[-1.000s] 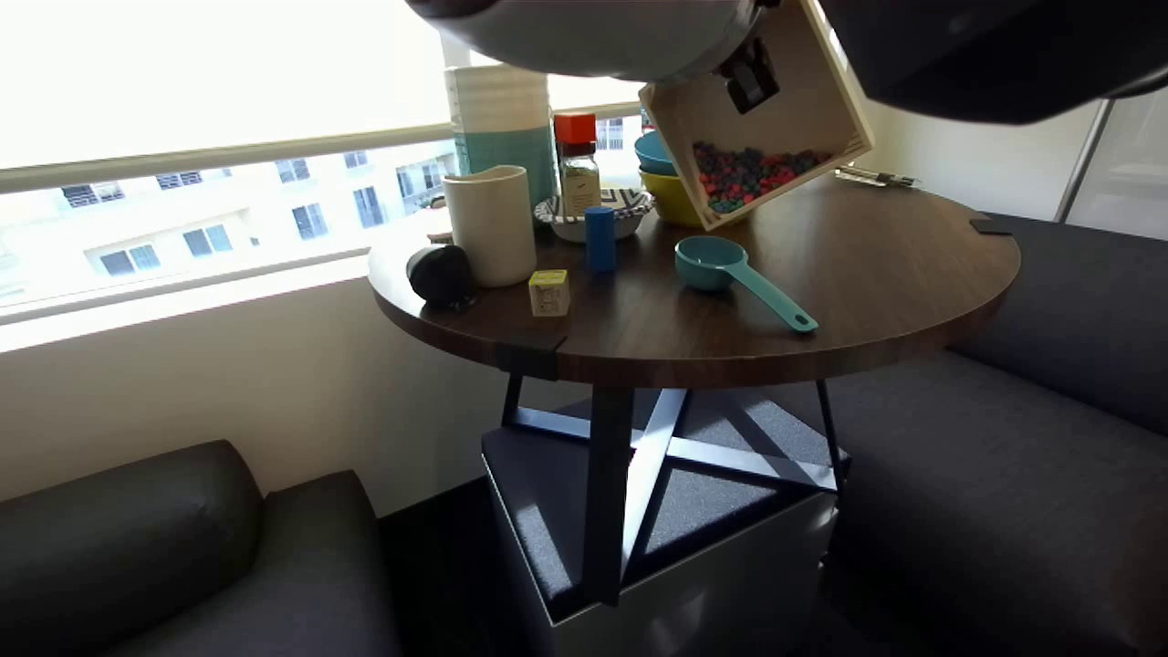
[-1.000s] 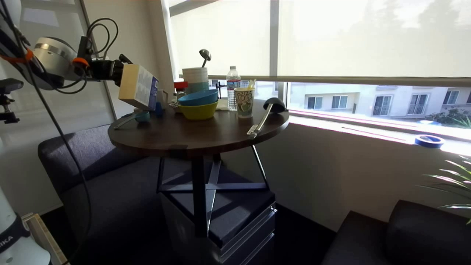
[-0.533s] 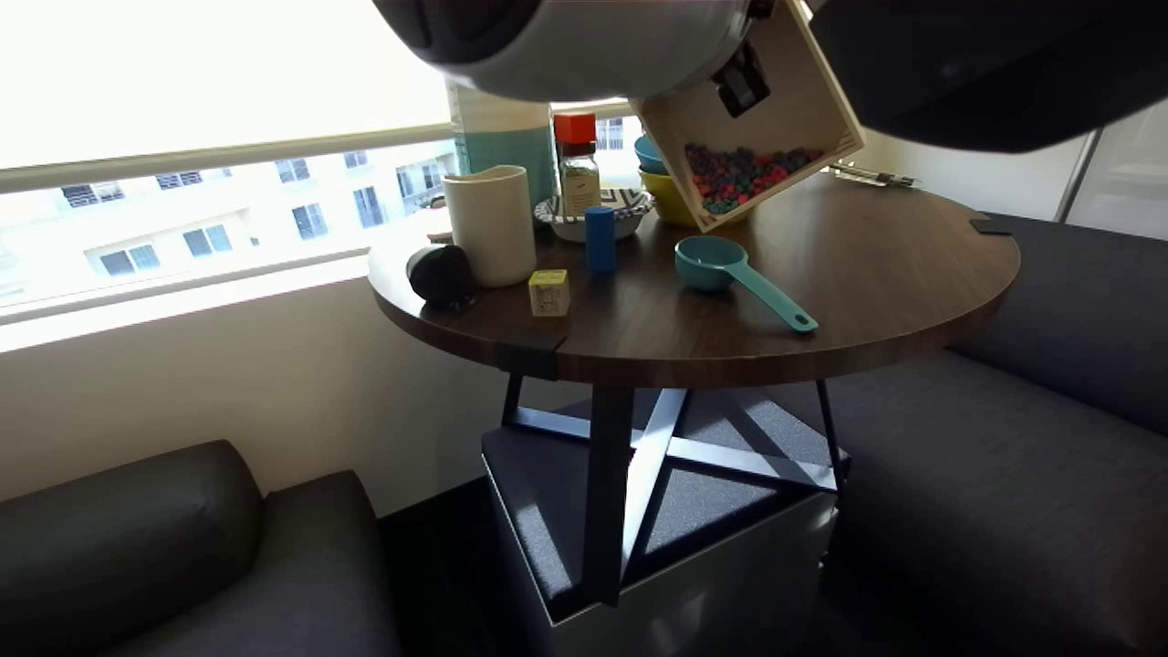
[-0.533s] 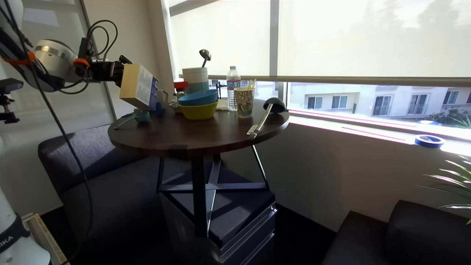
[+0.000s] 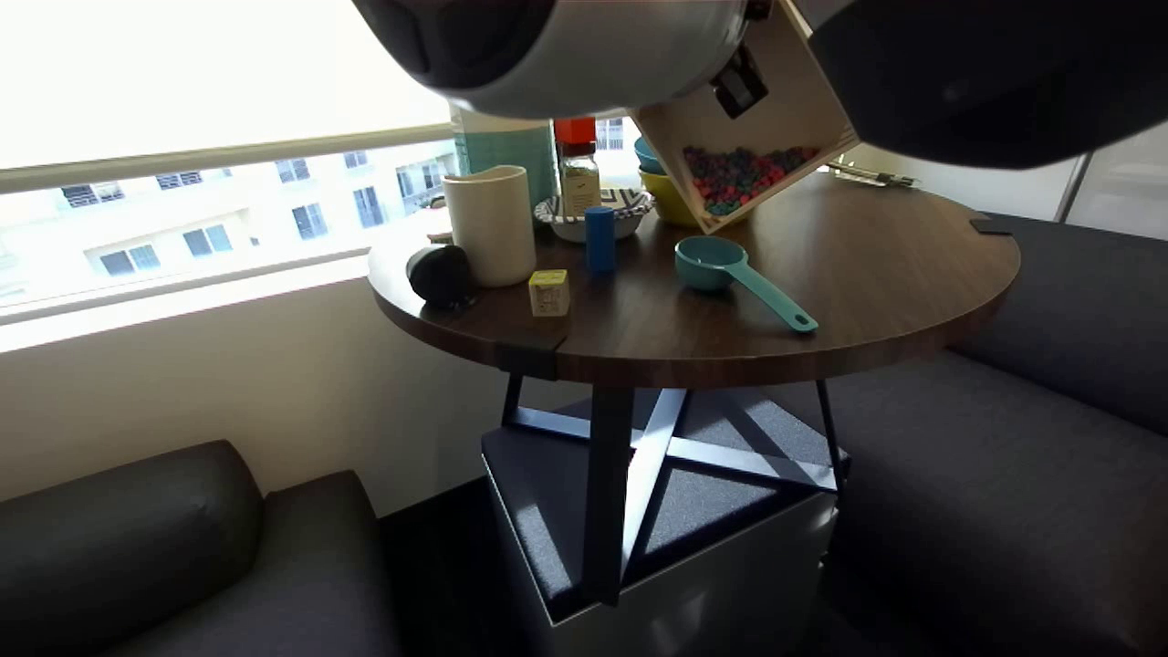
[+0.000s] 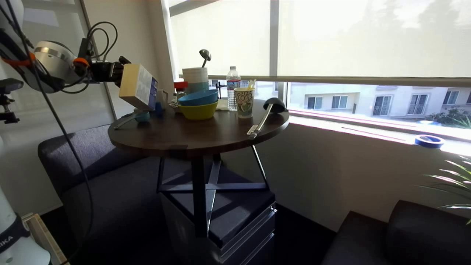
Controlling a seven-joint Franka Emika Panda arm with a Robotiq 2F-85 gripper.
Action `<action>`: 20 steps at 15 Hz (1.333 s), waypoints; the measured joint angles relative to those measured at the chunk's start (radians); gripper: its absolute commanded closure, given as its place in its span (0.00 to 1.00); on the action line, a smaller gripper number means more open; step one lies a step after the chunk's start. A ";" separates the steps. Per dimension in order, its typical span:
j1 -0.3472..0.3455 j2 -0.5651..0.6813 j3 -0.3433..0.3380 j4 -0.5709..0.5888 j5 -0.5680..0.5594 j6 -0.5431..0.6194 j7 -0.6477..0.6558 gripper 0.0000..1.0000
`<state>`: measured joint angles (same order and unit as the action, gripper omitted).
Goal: Pour some content from the wooden box into the blue scoop on the table
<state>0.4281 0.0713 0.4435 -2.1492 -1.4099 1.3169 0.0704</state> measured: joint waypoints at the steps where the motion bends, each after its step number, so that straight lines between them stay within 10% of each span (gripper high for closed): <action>1: 0.000 0.000 0.000 0.000 0.000 0.000 -0.001 0.99; 20: 0.007 0.005 0.000 -0.008 -0.016 -0.012 -0.029 0.99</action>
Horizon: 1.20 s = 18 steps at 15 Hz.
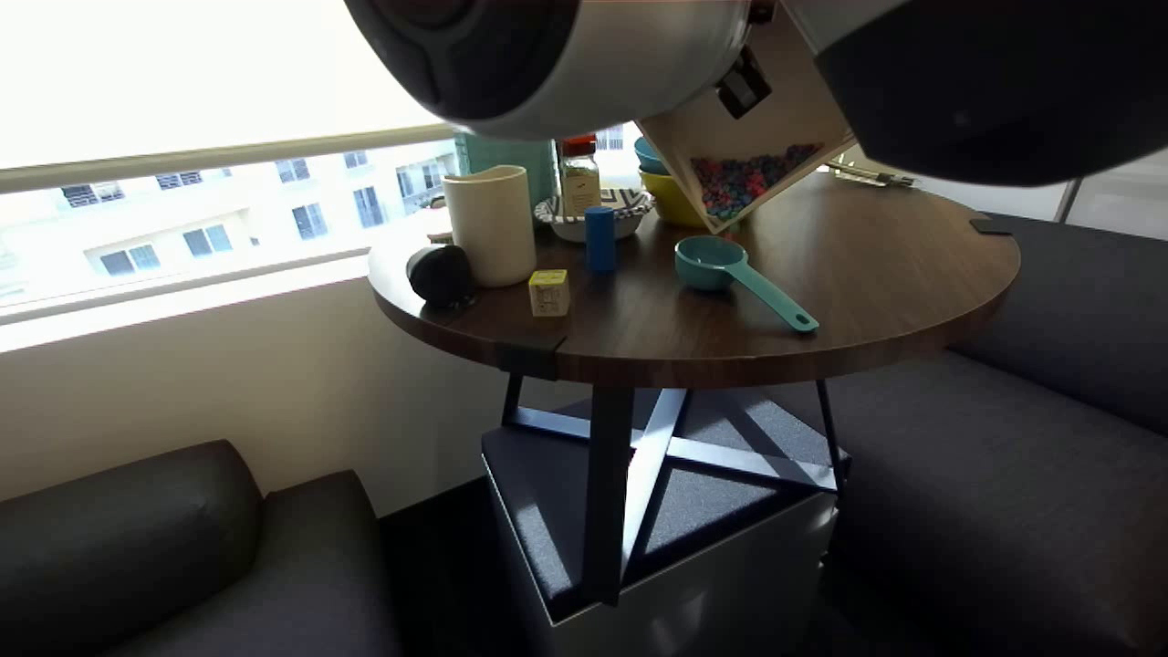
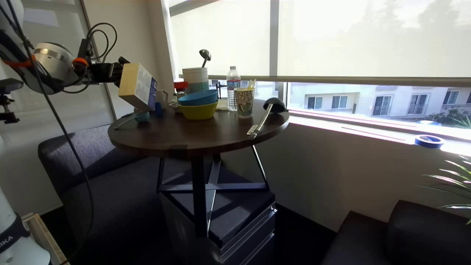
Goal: Pour some content from the wooden box into the blue scoop on the table
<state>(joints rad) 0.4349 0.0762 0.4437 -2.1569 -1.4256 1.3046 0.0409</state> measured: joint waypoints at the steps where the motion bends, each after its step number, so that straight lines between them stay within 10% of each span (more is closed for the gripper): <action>1: 0.000 0.000 0.000 -0.001 0.000 -0.003 -0.001 0.99; 18: -0.013 -0.036 -0.022 -0.001 0.048 -0.008 0.068 0.99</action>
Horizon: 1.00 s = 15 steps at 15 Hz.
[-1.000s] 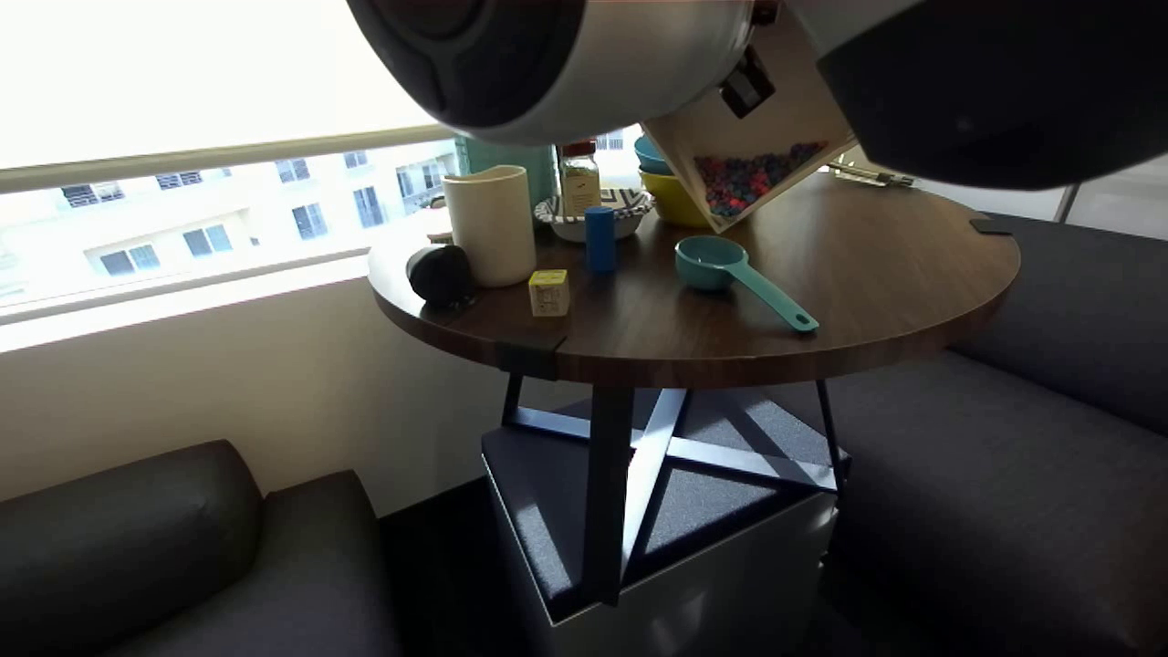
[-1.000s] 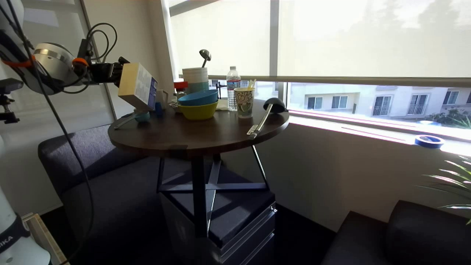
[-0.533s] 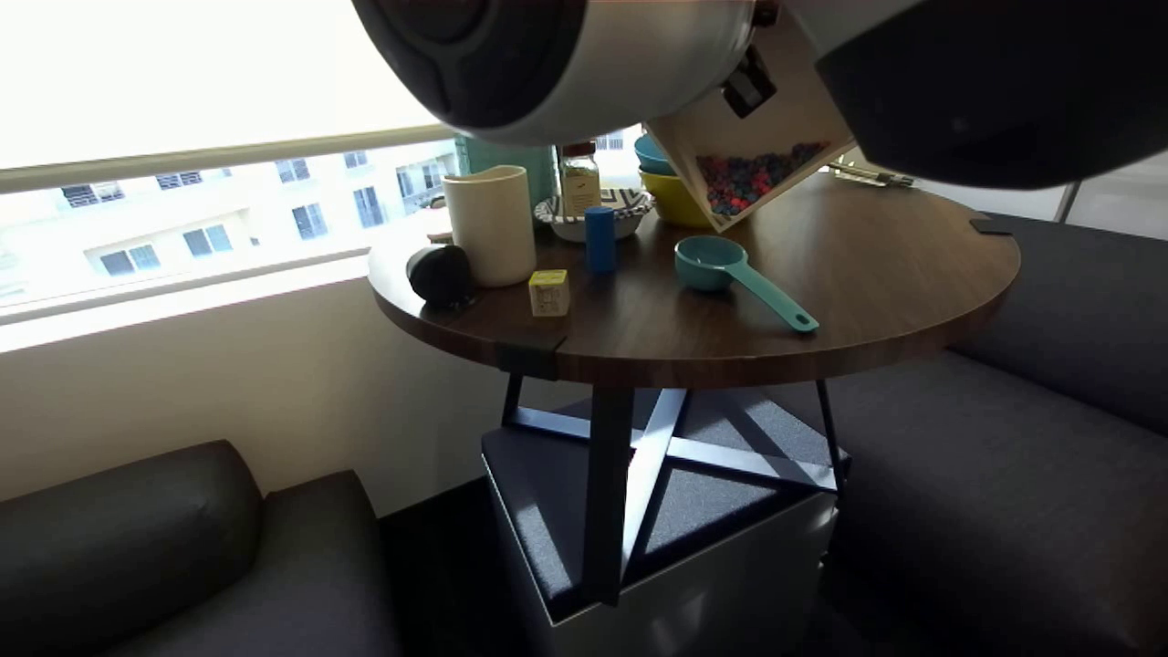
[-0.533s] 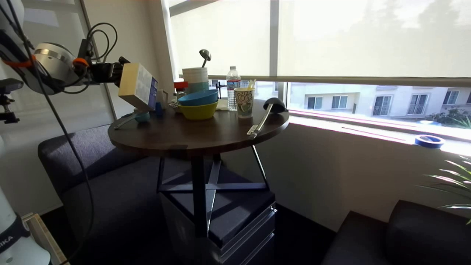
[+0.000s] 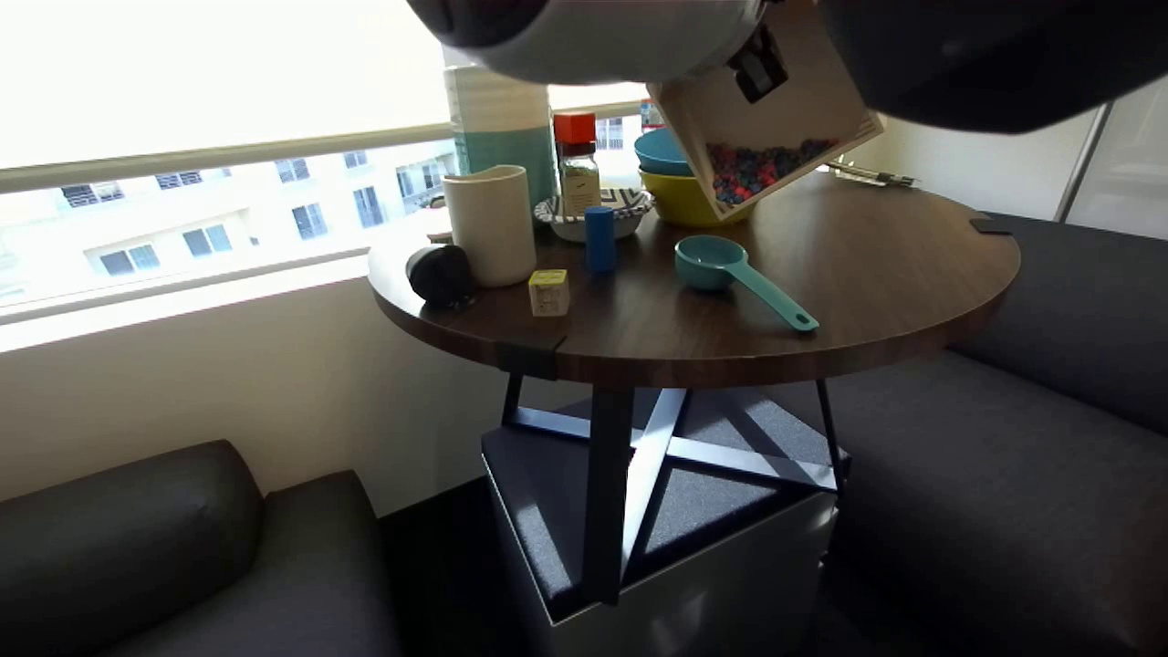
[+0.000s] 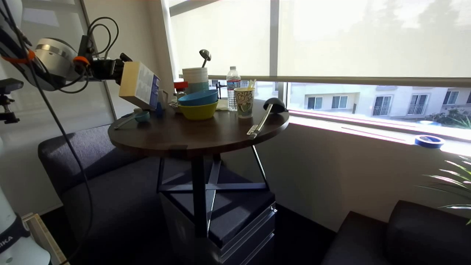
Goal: Pour some content from the wooden box into the blue scoop on the table
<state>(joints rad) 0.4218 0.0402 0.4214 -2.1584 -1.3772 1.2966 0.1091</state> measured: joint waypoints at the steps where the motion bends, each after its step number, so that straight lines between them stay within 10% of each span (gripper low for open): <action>1: -0.001 -0.009 -0.004 0.000 0.024 0.001 0.010 0.99; 15: -0.032 -0.163 -0.074 -0.019 0.372 0.051 0.189 0.99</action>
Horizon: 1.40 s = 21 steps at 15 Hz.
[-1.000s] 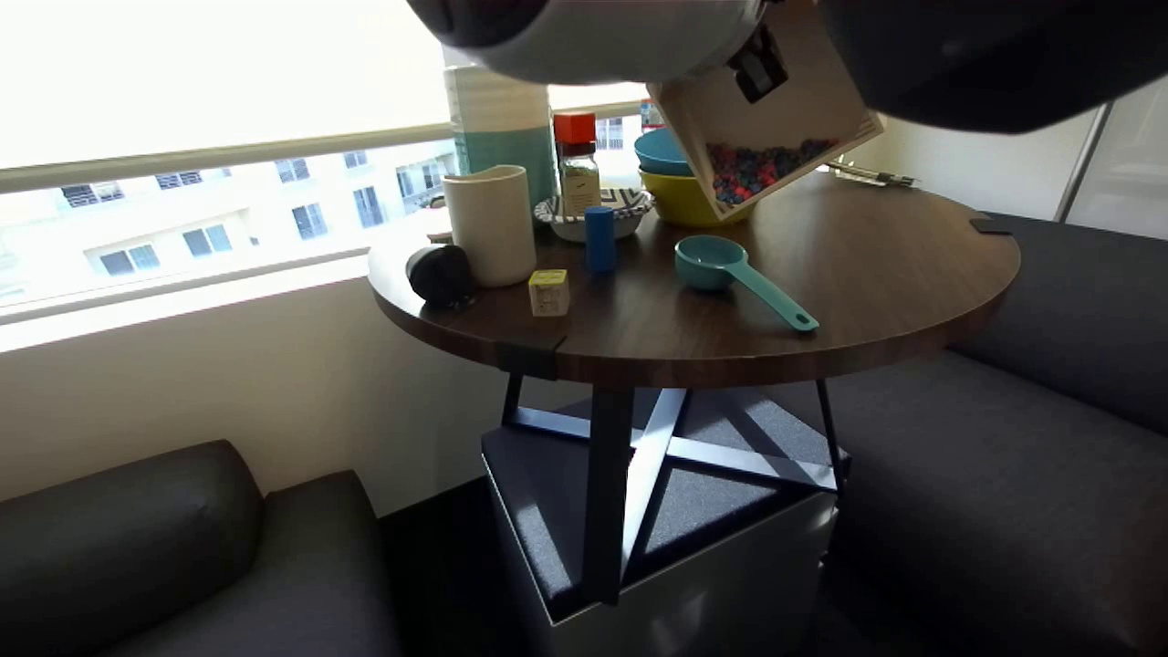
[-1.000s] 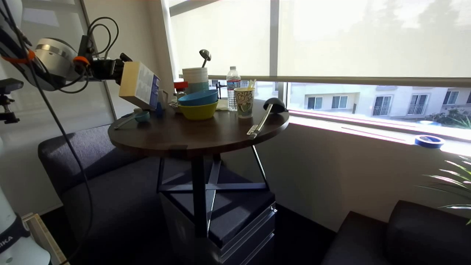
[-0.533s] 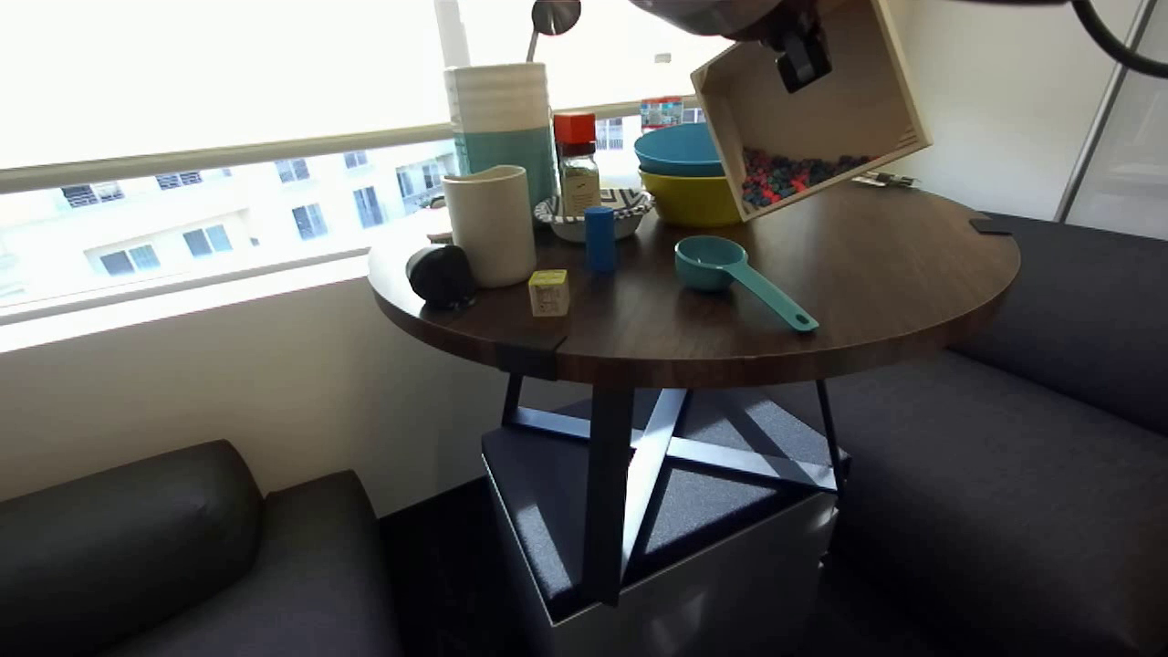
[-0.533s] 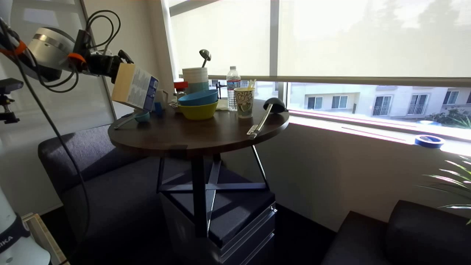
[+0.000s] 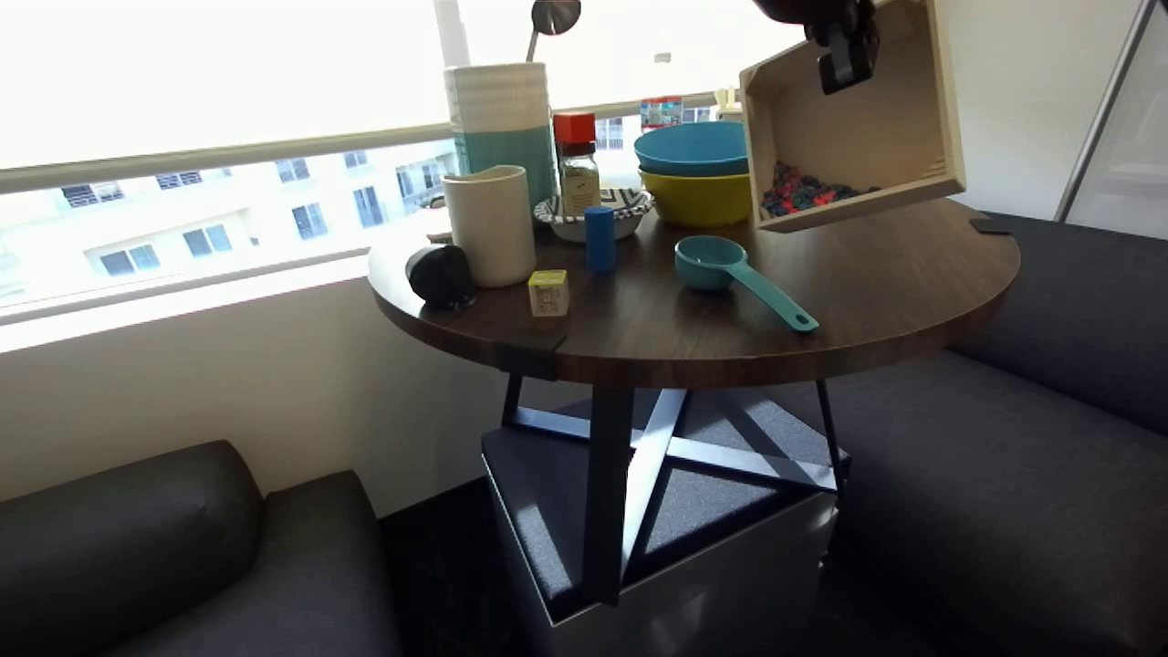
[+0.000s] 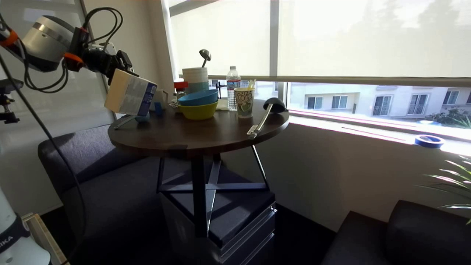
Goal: Pour some content from the wooden box into the blue scoop on the table
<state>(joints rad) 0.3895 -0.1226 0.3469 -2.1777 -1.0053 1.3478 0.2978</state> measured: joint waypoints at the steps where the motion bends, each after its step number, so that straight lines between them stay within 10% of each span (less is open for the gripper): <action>1: -0.005 -0.011 -0.005 -0.005 0.015 0.010 0.014 0.94; 21: -0.100 -0.129 -0.093 -0.077 0.310 0.155 0.208 0.99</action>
<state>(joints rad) 0.2899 -0.2519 0.2536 -2.2549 -0.6949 1.5028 0.5059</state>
